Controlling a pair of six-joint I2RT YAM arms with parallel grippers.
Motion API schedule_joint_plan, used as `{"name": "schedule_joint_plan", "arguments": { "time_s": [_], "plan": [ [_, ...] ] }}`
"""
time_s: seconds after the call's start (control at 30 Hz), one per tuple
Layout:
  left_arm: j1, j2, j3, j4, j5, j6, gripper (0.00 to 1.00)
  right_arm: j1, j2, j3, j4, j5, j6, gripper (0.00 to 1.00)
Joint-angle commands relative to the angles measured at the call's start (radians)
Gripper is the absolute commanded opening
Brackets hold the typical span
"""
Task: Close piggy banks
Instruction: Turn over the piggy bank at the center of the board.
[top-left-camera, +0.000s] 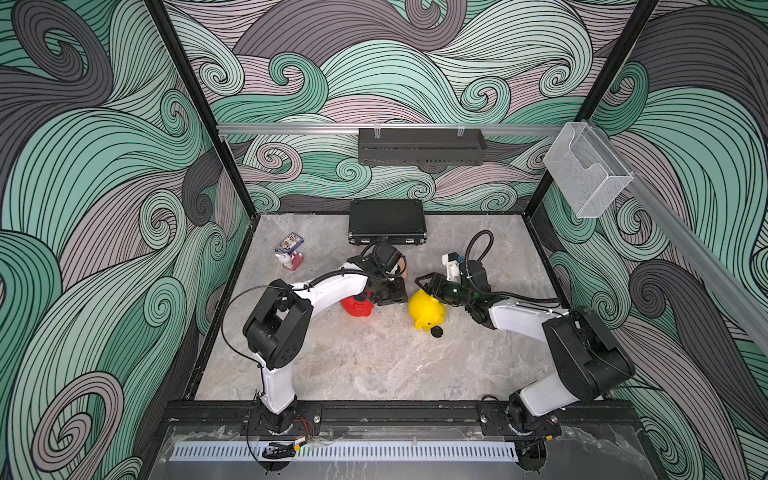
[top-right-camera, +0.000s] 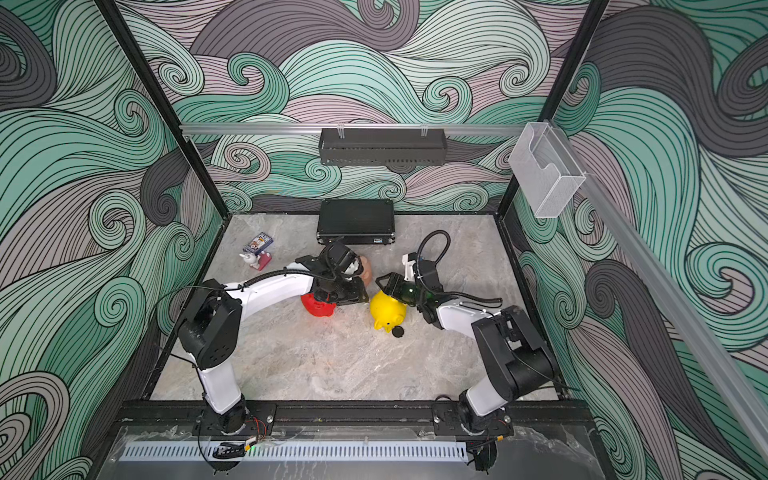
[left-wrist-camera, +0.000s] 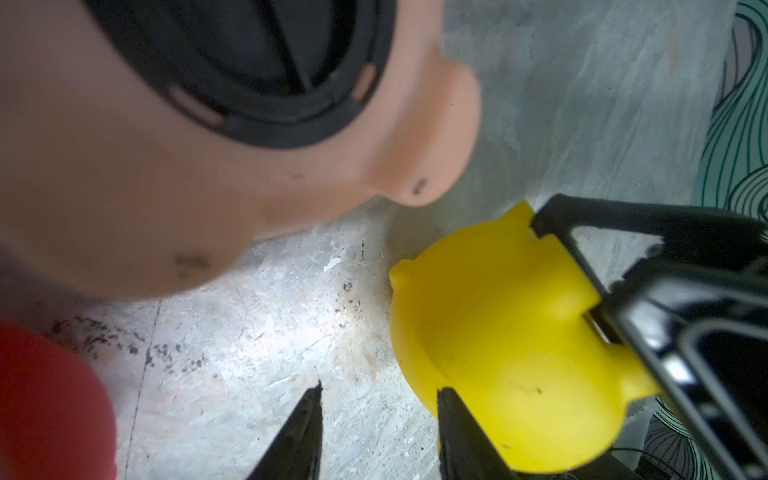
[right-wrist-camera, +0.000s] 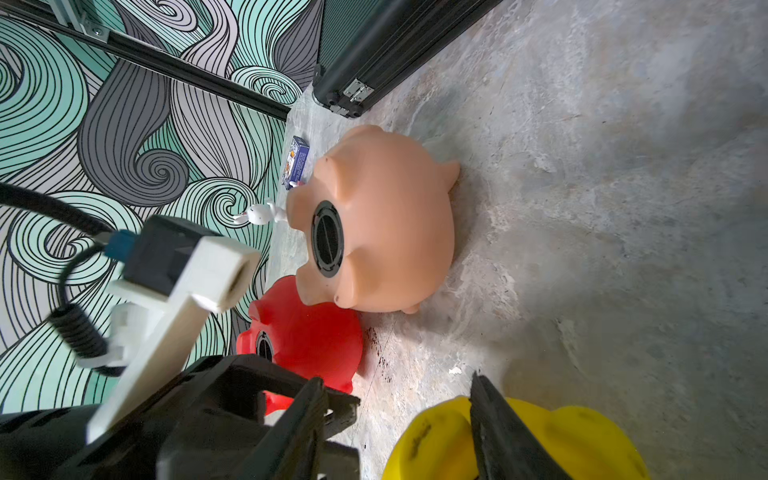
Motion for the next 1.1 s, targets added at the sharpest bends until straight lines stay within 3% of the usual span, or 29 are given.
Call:
{"name": "schedule_joint_plan", "arguments": {
  "time_s": [0.0,0.23,0.43,1.07],
  "plan": [
    [-0.011,-0.096,-0.027,-0.015,0.042,0.041,0.46,0.006,-0.004,0.018,-0.013,0.014,-0.019,0.57],
    [-0.107,-0.114,-0.107,0.085,0.215,0.053,0.41,0.007,-0.002,0.015,-0.011,0.007,-0.018,0.57],
    [-0.150,-0.043,-0.079,0.042,0.180,0.081,0.33,0.006,-0.003,0.013,-0.016,0.002,-0.022,0.57],
    [-0.153,0.062,-0.028,-0.005,0.061,0.115,0.23,0.005,-0.009,0.009,-0.017,-0.015,-0.006,0.56]
  ]
}}
